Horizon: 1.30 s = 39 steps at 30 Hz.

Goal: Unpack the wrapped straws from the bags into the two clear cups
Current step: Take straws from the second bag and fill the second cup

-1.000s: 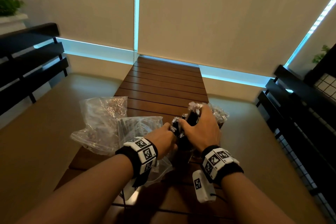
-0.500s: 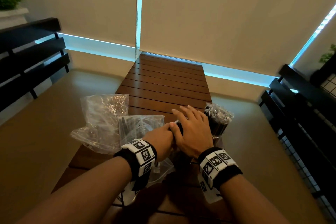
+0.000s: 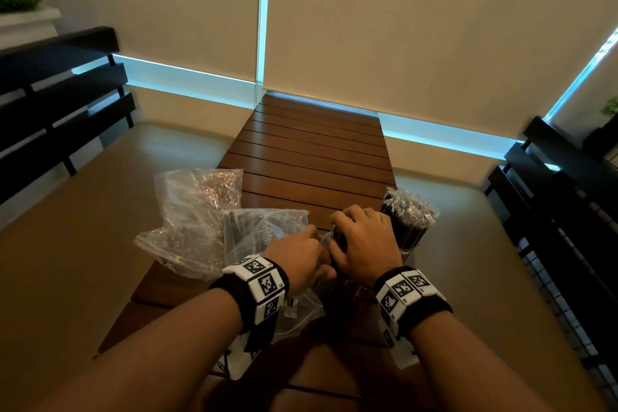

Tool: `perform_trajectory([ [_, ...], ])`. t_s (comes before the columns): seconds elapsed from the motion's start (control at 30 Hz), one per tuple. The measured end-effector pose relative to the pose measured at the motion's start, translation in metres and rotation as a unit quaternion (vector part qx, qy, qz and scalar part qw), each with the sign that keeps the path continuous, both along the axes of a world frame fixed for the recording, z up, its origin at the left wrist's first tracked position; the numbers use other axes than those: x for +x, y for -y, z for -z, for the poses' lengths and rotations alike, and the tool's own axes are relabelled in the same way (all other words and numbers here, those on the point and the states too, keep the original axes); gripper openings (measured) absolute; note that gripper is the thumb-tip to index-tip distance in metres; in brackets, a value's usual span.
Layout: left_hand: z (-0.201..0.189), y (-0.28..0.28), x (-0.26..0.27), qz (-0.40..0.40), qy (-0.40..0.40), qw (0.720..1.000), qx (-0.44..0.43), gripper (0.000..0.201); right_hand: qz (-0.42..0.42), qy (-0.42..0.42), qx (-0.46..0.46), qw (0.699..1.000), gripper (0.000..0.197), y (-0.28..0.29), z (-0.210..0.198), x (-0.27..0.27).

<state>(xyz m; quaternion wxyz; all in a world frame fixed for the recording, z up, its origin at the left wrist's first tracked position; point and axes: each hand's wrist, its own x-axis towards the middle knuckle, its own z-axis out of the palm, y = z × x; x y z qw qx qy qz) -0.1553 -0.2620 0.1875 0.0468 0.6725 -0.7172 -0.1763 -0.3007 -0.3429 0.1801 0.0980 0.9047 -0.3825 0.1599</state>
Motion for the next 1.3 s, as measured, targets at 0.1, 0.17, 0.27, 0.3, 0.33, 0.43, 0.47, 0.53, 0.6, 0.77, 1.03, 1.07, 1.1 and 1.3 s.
perform_trajectory([
  [0.1, 0.000, -0.001, -0.002, 0.004, -0.003, 1.000, -0.003, 0.030, -0.052, -0.017, -0.001, 0.999, 0.026, 0.004, -0.001, -0.008],
  [0.17, -0.001, -0.002, -0.003, 0.005, -0.004, 1.000, -0.004, 0.030, -0.072, -0.031, -0.019, 0.997, 0.025, 0.007, -0.002, -0.013],
  [0.27, -0.002, -0.004, -0.004, 0.007, -0.002, 1.000, -0.011, 0.031, -0.081, -0.040, -0.005, 0.996, 0.024, 0.004, -0.004, -0.011],
  [0.3, -0.002, -0.005, -0.004, 0.006, -0.004, 1.000, -0.013, 0.031, -0.081, -0.042, 0.006, 0.996, 0.024, 0.003, -0.005, -0.010],
  [0.33, -0.003, -0.005, -0.004, 0.008, -0.003, 1.000, -0.013, 0.030, -0.079, -0.042, 0.014, 0.996, 0.024, 0.002, -0.007, -0.009],
  [0.43, -0.005, -0.004, 0.001, 0.043, -0.003, 0.999, -0.004, 0.033, -0.075, -0.046, 0.038, 0.995, 0.033, 0.000, -0.012, -0.009],
  [0.47, -0.006, -0.005, 0.006, 0.050, -0.010, 0.999, -0.003, 0.041, -0.069, -0.049, 0.049, 0.995, 0.038, 0.000, -0.013, -0.008],
  [0.53, -0.009, -0.011, 0.020, 0.040, -0.014, 0.999, -0.010, 0.059, -0.051, -0.054, 0.051, 0.996, 0.045, -0.002, -0.015, -0.007],
  [0.6, -0.011, -0.018, 0.037, 0.035, 0.036, 0.999, -0.018, 0.068, -0.029, -0.044, 0.017, 0.998, 0.049, -0.005, -0.019, -0.004],
  [0.77, 0.000, -0.038, 0.058, 0.026, 0.197, 0.979, 0.035, 0.067, -0.061, 0.055, -0.073, 0.994, 0.029, -0.043, -0.040, 0.020],
  [1.03, -0.004, -0.033, 0.063, -0.049, 0.033, 0.997, -0.055, 0.024, -0.133, -0.125, 0.351, 0.919, 0.021, -0.108, -0.002, 0.067],
  [1.07, -0.007, -0.033, 0.063, -0.039, 0.033, 0.997, -0.061, 0.024, -0.109, -0.093, 0.352, 0.925, 0.020, -0.106, 0.007, 0.074],
  [1.1, -0.009, -0.034, 0.063, -0.033, 0.034, 0.997, -0.067, 0.023, -0.077, -0.066, 0.352, 0.930, 0.018, -0.101, 0.016, 0.081],
  [1.3, -0.004, -0.036, 0.074, -0.001, 0.004, 0.997, -0.081, 0.022, 0.064, -0.024, 0.388, 0.919, 0.017, -0.075, 0.059, 0.114],
])
